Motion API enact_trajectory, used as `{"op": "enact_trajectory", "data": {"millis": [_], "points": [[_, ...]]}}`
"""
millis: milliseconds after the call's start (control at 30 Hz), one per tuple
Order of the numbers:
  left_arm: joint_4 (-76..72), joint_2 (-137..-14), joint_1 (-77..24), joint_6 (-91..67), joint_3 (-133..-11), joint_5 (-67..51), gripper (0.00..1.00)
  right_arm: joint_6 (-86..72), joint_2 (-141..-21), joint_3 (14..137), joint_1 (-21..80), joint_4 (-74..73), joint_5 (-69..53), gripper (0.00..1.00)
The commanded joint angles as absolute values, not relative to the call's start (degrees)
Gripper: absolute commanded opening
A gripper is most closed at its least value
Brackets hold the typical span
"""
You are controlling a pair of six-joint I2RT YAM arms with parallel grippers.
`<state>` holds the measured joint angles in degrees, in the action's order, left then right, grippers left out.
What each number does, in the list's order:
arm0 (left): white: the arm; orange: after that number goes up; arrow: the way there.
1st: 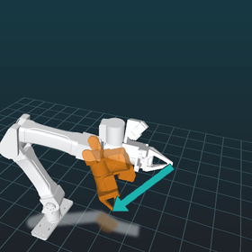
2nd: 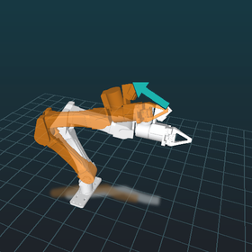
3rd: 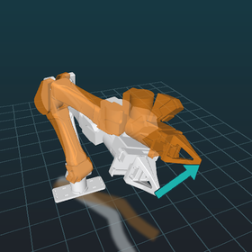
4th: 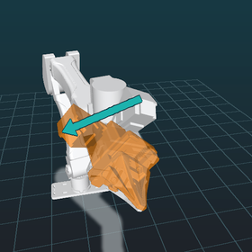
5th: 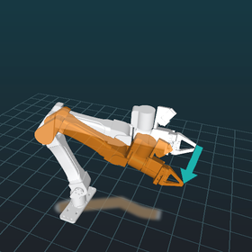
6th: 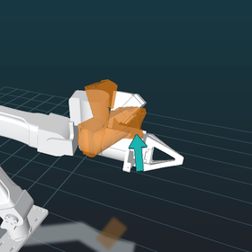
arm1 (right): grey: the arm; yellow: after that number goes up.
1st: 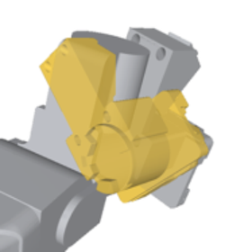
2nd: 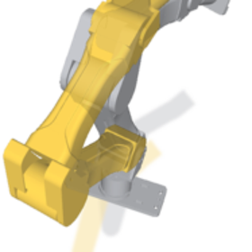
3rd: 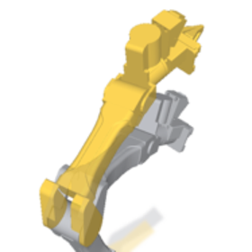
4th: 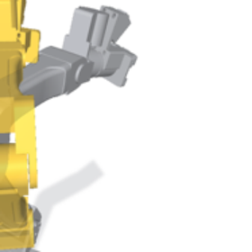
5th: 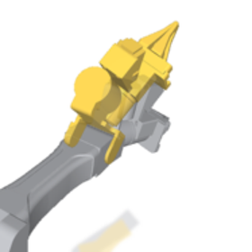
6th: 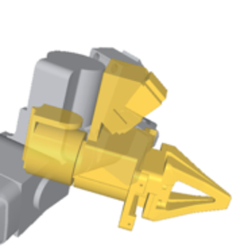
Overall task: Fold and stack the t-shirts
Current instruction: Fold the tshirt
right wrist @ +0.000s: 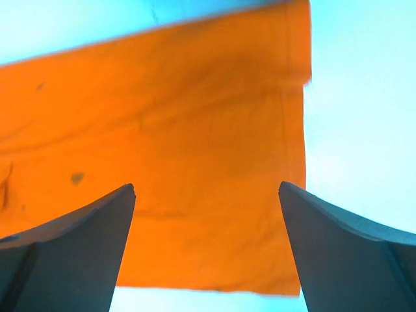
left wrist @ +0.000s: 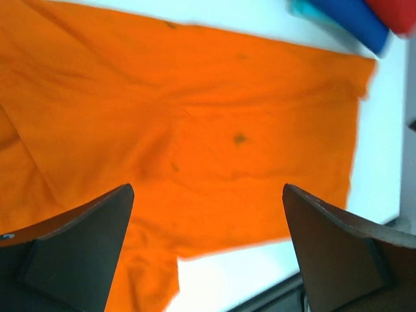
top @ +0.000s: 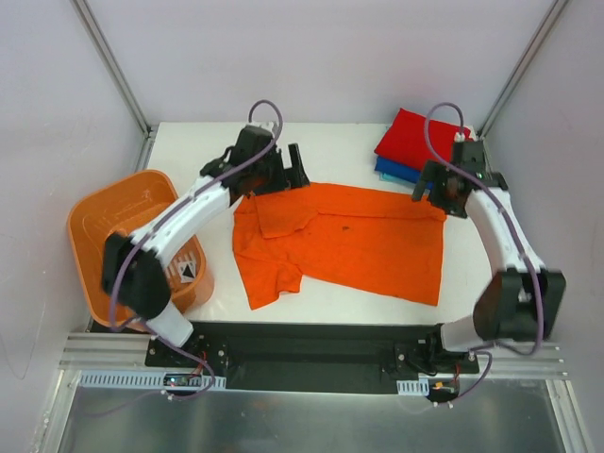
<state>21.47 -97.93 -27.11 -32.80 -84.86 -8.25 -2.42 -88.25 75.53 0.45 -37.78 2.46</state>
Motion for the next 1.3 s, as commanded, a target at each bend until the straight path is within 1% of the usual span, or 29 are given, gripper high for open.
{"op": "enact_trajectory", "data": {"millis": [0,33,100,133,233,333,367,467,500,533,600,633,733,833,933,1033,1067,1133,1167,1200,1233,1267], "points": [[22.9,-81.1,-33.5,-34.0,-71.0,-0.4,0.99,-8.2,-73.1,62.7,1.0,-32.7,4.7,0.97],[23.3,-78.9,-34.9,-36.3,-65.4,1.1,0.99,-8.6,-68.3,58.6,0.9,-32.3,4.6,0.97],[23.9,-73.7,-38.1,-39.4,-59.6,3.0,0.99,-9.0,-64.4,55.0,0.9,-32.4,3.9,0.97],[24.3,-72.1,-39.0,-42.9,-54.5,3.2,0.98,-9.0,-61.6,52.7,0.8,-32.6,4.0,0.97],[25.9,-68.0,-43.2,-48.5,-47.4,4.7,0.95,-8.8,-58.0,50.5,0.9,-33.9,3.9,0.97],[31.2,-66.7,-47.1,-53.8,-44.1,8.4,0.89,-8.1,-56.5,49.6,0.9,-34.9,4.2,0.97],[34.3,-66.4,-48.0,-55.3,-43.4,9.0,0.85,-7.8,-56.5,49.7,0.9,-35.7,4.9,0.97],[36.0,-65.5,-48.1,-59.9,-39.7,9.8,0.77,-7.3,-56.3,49.5,0.9,-36.4,5.7,0.97],[36.1,-64.8,-48.1,-60.9,-38.8,9.7,0.71,-7.2,-56.2,49.4,0.9,-36.4,5.7,0.97],[36.0,-64.6,-48.2,-62.4,-37.2,9.8,0.68,-7.2,-56.2,49.2,1.0,-36.4,5.9,0.97],[36.1,-65.0,-48.1,-63.3,-36.2,10.5,0.59,-7.2,-56.5,48.9,1.0,-36.4,5.9,0.97],[36.0,-65.5,-48.2,-63.8,-35.9,10.7,0.57,-7.2,-56.6,48.8,1.0,-36.4,6.1,0.97],[36.0,-68.2,-48.1,-64.0,-36.7,10.6,0.45,-7.9,-56.4,48.2,0.9,-36.5,6.8,0.97],[36.0,-72.0,-48.2,-63.6,-37.4,9.9,0.43,-9.4,-55.4,46.9,0.9,-37.0,8.5,0.97],[35.9,-75.3,-48.2,-63.8,-37.4,9.2,0.35,-10.6,-53.4,45.4,0.8,-37.9,10.5,0.97],[35.9,-77.2,-48.2,-64.2,-37.4,8.9,0.34,-11.2,-52.1,44.6,0.8,-39.4,11.3,0.97],[35.6,-77.5,-48.2,-64.2,-37.4,8.8,0.28,-11.8,-51.9,44.4,0.6,-39.9,11.6,0.97],[35.3,-77.7,-48.1,-64.2,-37.3,8.6,0.20,-14.0,-51.4,43.9,0.4,-41.1,11.5,0.97],[35.2,-77.7,-48.2,-64.2,-37.4,8.6,0.08,-14.9,-51.0,42.8,0.4,-41.3,11.0,0.97],[34.9,-77.6,-48.2,-64.1,-37.6,8.5,0.03,-15.8,-50.1,42.2,0.4,-41.5,10.6,0.97],[34.8,-77.4,-48.1,-63.8,-37.7,8.5,0.00,-17.2,-49.6,41.4,0.2,-42.6,10.5,0.97],[34.5,-76.9,-48.1,-63.6,-38.0,8.6,0.00,-19.1,-49.1,40.2,0.1,-43.4,10.2,0.97]]}}
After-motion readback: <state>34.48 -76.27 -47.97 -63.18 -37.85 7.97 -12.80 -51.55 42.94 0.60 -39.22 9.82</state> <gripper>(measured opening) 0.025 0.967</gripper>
